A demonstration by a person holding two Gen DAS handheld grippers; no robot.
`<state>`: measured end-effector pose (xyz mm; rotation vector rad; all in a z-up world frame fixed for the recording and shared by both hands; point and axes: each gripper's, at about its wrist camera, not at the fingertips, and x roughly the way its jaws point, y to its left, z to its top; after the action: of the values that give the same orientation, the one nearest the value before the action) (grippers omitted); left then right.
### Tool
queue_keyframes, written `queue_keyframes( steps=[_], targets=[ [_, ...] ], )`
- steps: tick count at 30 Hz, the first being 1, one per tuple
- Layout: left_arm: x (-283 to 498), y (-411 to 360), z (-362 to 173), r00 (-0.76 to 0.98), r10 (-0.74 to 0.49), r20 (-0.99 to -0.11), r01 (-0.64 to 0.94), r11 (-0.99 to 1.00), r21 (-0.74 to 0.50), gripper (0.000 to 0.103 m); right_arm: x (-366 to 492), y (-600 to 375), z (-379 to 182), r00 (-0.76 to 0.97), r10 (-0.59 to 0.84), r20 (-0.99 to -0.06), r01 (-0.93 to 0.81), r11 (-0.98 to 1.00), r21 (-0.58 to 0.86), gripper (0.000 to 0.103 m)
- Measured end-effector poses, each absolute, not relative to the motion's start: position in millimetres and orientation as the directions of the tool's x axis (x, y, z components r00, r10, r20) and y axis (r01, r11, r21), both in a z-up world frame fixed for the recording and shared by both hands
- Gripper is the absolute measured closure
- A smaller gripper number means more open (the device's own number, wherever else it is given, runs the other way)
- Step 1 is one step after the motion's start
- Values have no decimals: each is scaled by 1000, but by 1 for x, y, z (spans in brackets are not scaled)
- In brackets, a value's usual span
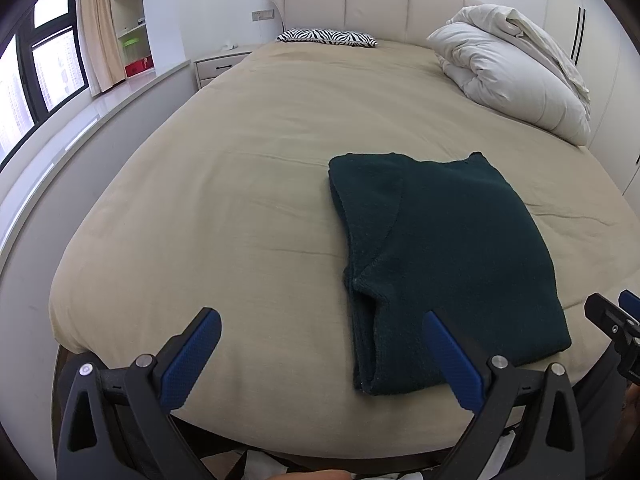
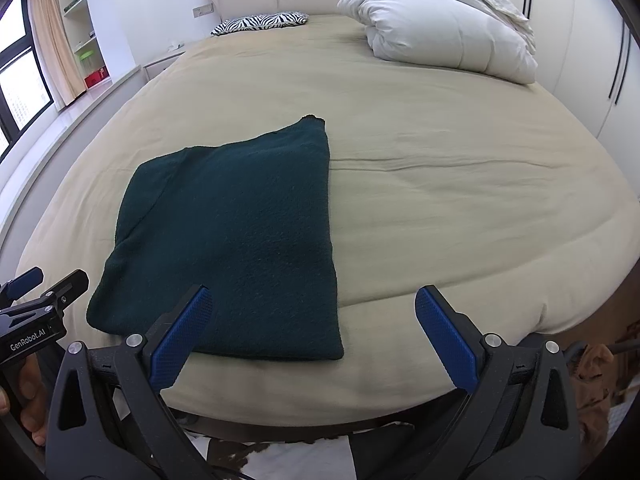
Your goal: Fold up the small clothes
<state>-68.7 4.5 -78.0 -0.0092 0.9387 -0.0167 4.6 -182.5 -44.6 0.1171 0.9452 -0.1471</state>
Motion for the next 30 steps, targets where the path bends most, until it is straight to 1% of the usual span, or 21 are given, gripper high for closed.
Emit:
queue_keyframes(
  steps=[30],
  targets=[
    [-68,6,-78,585,-23,-811,9,1000,-22,0,6,-183,-46,570,-64,-819,169,985,41,0]
  ],
)
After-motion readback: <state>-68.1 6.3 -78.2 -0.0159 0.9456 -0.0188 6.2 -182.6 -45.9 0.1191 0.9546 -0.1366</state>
